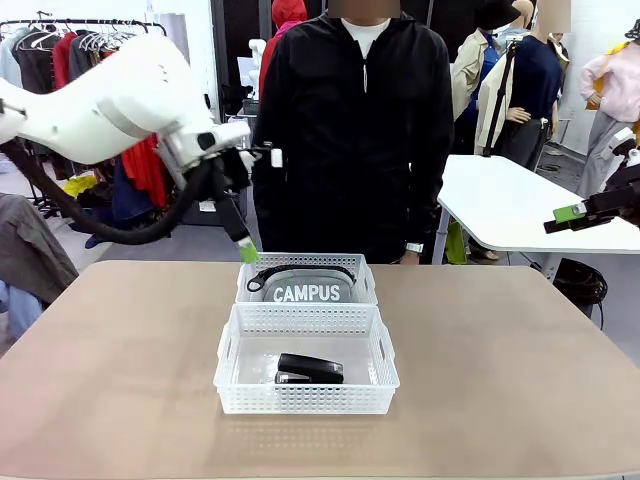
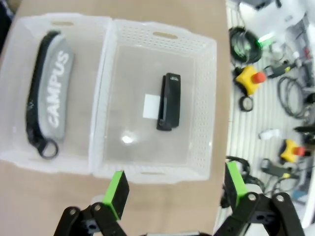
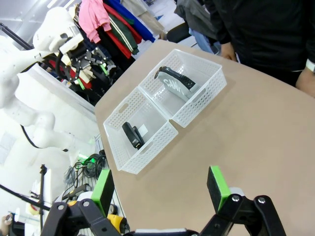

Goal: Distribute items into two baskets.
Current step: Place the picked Stapler into the Organizing basket as instructed by the person.

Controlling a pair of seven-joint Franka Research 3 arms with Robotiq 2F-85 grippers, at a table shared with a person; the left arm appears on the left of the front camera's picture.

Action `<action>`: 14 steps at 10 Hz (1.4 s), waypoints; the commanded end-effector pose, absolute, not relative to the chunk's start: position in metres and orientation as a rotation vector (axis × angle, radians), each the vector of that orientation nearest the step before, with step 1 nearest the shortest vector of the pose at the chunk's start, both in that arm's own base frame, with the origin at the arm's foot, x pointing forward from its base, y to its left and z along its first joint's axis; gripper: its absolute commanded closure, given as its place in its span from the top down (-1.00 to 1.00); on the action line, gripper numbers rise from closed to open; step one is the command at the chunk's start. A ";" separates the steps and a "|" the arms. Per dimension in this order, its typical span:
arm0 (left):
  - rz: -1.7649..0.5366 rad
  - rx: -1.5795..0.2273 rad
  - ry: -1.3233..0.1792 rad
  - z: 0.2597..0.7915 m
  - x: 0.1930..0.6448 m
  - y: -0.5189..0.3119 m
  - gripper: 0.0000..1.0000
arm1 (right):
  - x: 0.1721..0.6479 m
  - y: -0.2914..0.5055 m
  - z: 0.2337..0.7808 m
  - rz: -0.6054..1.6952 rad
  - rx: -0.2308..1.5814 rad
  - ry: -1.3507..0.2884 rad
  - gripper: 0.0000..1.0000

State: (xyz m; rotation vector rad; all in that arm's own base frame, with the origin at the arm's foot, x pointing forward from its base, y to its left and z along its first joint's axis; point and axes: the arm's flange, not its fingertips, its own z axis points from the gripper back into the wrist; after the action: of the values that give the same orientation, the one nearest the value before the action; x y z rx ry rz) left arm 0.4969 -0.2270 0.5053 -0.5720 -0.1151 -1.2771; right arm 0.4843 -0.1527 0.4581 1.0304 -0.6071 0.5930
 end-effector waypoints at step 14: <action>-0.345 -1.005 -0.498 0.531 0.454 0.065 1.00 | 0.482 -0.150 0.461 0.589 1.024 -0.613 1.00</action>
State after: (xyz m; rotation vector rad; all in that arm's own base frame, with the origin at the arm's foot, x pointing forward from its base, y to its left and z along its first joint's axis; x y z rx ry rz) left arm 0.4479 0.0627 0.5298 -0.9854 -0.4852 -0.3352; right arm 0.4841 -0.1529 0.4579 1.0305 -0.6071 0.5923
